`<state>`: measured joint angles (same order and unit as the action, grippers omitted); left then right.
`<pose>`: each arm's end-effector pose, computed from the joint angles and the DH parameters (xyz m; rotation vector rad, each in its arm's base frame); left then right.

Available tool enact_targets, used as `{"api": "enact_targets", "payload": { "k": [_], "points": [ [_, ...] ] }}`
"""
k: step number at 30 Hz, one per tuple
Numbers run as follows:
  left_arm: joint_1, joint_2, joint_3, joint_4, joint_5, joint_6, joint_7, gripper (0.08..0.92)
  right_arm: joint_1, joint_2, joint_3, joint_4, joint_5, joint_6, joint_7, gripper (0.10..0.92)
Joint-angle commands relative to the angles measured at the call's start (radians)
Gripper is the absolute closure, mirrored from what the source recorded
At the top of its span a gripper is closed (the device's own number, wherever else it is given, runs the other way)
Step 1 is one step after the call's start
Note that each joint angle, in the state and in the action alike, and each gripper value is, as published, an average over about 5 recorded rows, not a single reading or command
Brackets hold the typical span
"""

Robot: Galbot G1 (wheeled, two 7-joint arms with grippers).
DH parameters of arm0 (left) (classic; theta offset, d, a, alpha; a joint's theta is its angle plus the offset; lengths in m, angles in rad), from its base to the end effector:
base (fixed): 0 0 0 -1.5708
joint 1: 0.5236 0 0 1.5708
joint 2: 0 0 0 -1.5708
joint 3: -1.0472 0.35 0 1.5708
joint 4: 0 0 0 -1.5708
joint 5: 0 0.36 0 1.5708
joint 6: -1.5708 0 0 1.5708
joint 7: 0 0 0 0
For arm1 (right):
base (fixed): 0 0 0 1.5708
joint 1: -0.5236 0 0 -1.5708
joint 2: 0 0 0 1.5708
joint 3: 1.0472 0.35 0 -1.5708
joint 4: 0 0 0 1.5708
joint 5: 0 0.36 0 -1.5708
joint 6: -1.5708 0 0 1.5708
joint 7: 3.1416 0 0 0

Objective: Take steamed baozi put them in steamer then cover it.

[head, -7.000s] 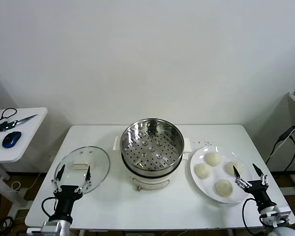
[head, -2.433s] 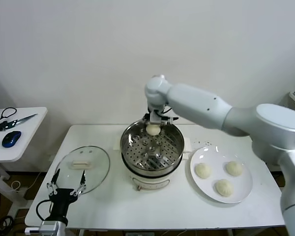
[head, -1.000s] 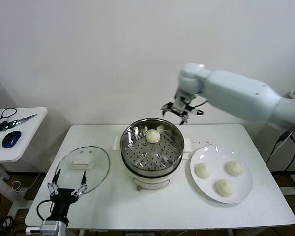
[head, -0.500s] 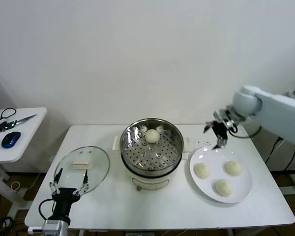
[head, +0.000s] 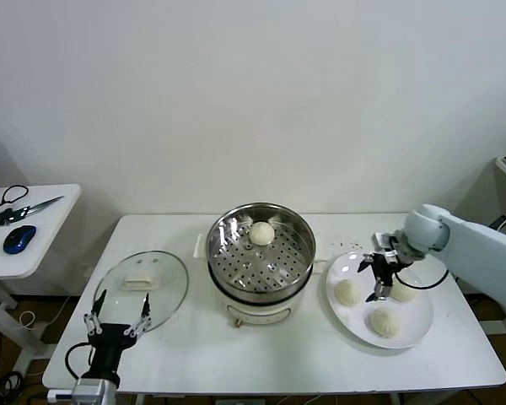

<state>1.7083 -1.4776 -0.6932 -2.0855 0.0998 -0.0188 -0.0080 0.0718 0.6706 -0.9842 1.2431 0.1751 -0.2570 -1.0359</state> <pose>0.1412 0.0687 -0.3215 0.1326 -2.9882 -0.4101 0.5096 -0.1536 -0.2234 1.3193 -1.4424 1.1433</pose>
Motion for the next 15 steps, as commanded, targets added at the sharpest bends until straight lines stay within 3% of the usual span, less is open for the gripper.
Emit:
{"api": "enact_targets", "payload": {
  "k": [1, 15],
  "points": [
    [0.008, -0.003, -0.002, 0.004, 0.001, -0.005, 0.0, 0.177, -0.105, 0.092, 0.08, -0.084, -0.029, -0.023, 0.02, 0.203],
    [0.007, -0.004, -0.006, 0.013, -0.001, -0.006, 0.001, 0.177, -0.094, 0.129, 0.07, -0.142, -0.055, -0.011, -0.021, 0.204]
  ]
}}
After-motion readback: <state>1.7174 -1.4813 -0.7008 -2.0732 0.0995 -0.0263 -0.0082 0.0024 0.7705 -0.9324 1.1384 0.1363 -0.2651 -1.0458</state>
